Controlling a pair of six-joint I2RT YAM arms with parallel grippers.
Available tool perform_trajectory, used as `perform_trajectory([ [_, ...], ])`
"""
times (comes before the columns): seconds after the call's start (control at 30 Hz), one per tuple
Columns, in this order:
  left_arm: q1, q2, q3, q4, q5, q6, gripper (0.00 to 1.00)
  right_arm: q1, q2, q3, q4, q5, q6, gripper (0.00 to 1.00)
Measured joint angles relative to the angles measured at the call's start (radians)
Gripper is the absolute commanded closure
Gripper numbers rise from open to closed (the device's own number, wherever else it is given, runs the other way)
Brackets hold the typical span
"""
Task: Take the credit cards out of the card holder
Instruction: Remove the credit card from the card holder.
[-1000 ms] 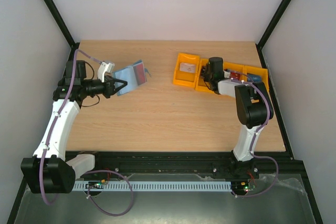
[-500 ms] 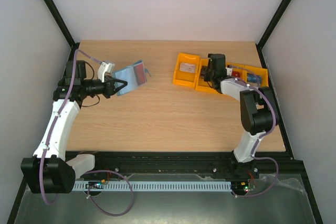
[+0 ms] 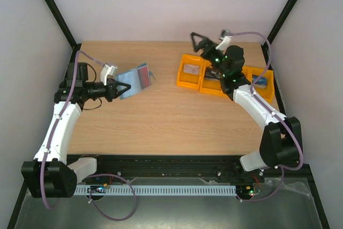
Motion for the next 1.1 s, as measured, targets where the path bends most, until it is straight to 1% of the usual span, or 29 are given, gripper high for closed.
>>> perform_trajectory([
  [0.07, 0.000, 0.000, 0.000, -0.016, 0.021, 0.021, 0.98, 0.042, -0.021, 0.001, 0.039, -0.205, -0.143, 0.01],
  [0.1, 0.000, 0.000, 0.002, -0.030, 0.035, 0.036, 0.98, 0.069, -0.027, 0.005, 0.041, -0.323, -0.212, 0.01],
  [0.13, 0.000, 0.000, 0.004, -0.047, 0.052, 0.055, 0.98, 0.091, -0.029, 0.010, 0.034, -0.406, -0.269, 0.01],
  [0.23, 0.000, 0.000, 0.028, -0.122, 0.104, 0.132, 0.98, 0.181, -0.029, 0.032, -0.073, -0.611, -0.465, 0.01],
  [0.3, 0.000, 0.001, 0.058, -0.185, 0.143, 0.203, 0.98, 0.232, -0.029, 0.045, -0.164, -0.687, -0.571, 0.01],
  [0.37, 0.000, 0.001, 0.092, -0.250, 0.182, 0.284, 0.98, 0.269, -0.025, 0.056, -0.230, -0.735, -0.641, 0.01],
  [0.47, 0.000, 0.001, 0.126, -0.340, 0.230, 0.389, 0.98, 0.302, -0.013, 0.065, -0.289, -0.785, -0.708, 0.01],
  [0.53, 0.000, 0.001, 0.137, -0.378, 0.250, 0.432, 0.98, 0.322, 0.002, 0.072, -0.314, -0.807, -0.733, 0.01],
  [0.57, 0.000, 0.001, 0.139, -0.392, 0.257, 0.448, 0.98, 0.331, 0.011, 0.077, -0.324, -0.816, -0.743, 0.05],
  [0.6, 0.000, 0.001, 0.139, -0.405, 0.263, 0.463, 0.98, 0.338, 0.021, 0.082, -0.331, -0.823, -0.749, 0.12],
  [0.63, 0.000, 0.001, 0.139, -0.415, 0.266, 0.473, 0.98, 0.344, 0.031, 0.087, -0.335, -0.830, -0.753, 0.25],
  [0.7, 0.000, 0.001, 0.139, -0.434, 0.274, 0.494, 0.98, 0.356, 0.055, 0.094, -0.334, -0.849, -0.751, 0.61],
  [0.8, 0.000, 0.001, 0.139, -0.457, 0.280, 0.520, 0.98, 0.364, 0.070, 0.094, -0.325, -0.868, -0.722, 0.93],
  [0.83, 0.000, 0.001, 0.139, -0.461, 0.280, 0.526, 0.92, 0.364, 0.072, 0.094, -0.320, -0.872, -0.708, 0.98],
  [0.9, 0.001, 0.002, 0.139, -0.460, 0.277, 0.533, 0.52, 0.364, 0.072, 0.097, -0.311, -0.892, -0.680, 0.98],
  [0.93, 0.005, 0.003, 0.139, -0.457, 0.277, 0.534, 0.34, 0.368, 0.072, 0.102, -0.310, -0.891, -0.671, 0.98],
  [0.97, 0.007, 0.003, 0.139, -0.453, 0.280, 0.529, 0.22, 0.369, 0.072, 0.108, -0.309, -0.883, -0.659, 0.98],
  [1.0, 0.007, 0.003, 0.138, -0.447, 0.281, 0.522, 0.14, 0.369, 0.072, 0.111, -0.307, -0.868, -0.652, 0.98],
  [1.03, 0.007, 0.003, 0.138, -0.437, 0.281, 0.511, 0.08, 0.369, 0.072, 0.116, -0.309, -0.841, -0.645, 0.98],
  [1.1, 0.007, 0.003, 0.129, -0.400, 0.275, 0.469, 0.01, 0.380, 0.072, 0.130, -0.336, -0.752, -0.651, 0.98],
])
